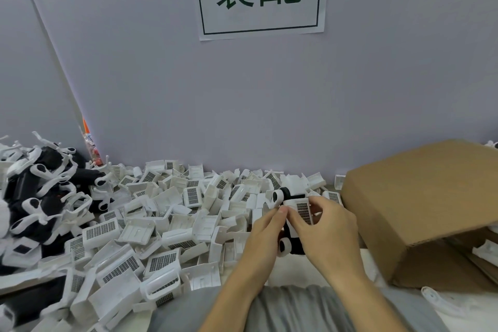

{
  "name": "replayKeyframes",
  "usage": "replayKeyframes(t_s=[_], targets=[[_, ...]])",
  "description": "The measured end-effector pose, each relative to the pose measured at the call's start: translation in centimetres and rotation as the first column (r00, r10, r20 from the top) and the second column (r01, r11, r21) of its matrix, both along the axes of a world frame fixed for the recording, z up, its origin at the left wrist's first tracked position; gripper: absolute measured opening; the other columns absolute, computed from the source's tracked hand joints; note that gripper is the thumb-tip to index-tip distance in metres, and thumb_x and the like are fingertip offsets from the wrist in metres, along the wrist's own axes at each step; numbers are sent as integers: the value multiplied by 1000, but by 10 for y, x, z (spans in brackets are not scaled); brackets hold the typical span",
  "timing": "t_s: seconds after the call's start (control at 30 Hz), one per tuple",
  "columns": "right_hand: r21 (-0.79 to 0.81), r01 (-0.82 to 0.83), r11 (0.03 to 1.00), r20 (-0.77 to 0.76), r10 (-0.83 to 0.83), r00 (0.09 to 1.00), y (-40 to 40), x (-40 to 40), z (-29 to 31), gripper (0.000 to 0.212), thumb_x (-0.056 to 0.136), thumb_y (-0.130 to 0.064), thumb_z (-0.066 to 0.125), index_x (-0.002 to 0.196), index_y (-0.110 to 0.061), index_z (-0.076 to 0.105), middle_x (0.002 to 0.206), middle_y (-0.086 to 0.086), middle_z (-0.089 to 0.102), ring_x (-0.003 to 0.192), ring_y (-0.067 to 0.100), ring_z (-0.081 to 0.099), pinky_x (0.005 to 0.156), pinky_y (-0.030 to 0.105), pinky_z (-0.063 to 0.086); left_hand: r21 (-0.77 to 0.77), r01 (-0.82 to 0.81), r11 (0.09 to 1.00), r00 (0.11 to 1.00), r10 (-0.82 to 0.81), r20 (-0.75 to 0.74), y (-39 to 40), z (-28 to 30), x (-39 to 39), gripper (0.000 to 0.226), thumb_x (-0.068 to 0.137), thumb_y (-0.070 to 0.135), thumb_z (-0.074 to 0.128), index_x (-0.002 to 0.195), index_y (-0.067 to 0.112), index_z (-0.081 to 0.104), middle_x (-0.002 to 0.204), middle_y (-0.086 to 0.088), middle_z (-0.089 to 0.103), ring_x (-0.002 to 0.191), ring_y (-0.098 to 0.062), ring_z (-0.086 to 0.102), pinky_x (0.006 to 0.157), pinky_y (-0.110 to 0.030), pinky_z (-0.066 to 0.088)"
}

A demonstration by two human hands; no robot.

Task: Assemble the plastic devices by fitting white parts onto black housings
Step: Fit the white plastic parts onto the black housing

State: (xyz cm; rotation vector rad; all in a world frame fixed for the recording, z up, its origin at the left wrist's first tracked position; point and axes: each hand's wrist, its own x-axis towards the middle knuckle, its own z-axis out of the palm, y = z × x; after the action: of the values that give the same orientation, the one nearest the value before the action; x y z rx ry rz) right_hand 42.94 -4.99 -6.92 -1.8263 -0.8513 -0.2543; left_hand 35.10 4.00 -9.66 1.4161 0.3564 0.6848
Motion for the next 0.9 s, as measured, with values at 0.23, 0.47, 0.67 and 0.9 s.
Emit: replayKeyframes(t_s=[0.23,0.47,0.67,0.9], targets=[[84,-47,995,-156,59,986,-1,0,-1,29,73,-54,78,88,-34,62,82,-19,67,78,-2,62,67,12,45,29,14,999,1000,-14,12,0,2,-5,39,91,55,53,109,28,77,115,0,75,114,-16,68,103,-43,49],[105,-229,968,-127,242,962,1,5,-5,7,90,-31,71,95,-35,74,85,-27,72,78,-3,67,66,12,49,-76,-49,996,998,52,31,0,5,-5,43,94,54,60,115,20,75,115,-10,75,111,-25,70,105,-48,50],[182,-269,946,-268,311,912,3,11,-12,15,92,-32,69,103,-25,76,93,-14,76,88,3,70,80,25,56,-49,-126,991,992,126,10,-1,6,-4,44,98,50,49,107,16,76,104,-9,77,102,-25,73,100,-50,53],[267,-406,874,-456,486,745,2,12,-11,35,99,-14,59,78,-32,80,93,-6,78,91,7,73,72,14,54,63,-173,983,985,174,-2,-3,6,-3,56,90,58,44,98,13,75,92,-9,77,90,-24,73,87,-45,56]])
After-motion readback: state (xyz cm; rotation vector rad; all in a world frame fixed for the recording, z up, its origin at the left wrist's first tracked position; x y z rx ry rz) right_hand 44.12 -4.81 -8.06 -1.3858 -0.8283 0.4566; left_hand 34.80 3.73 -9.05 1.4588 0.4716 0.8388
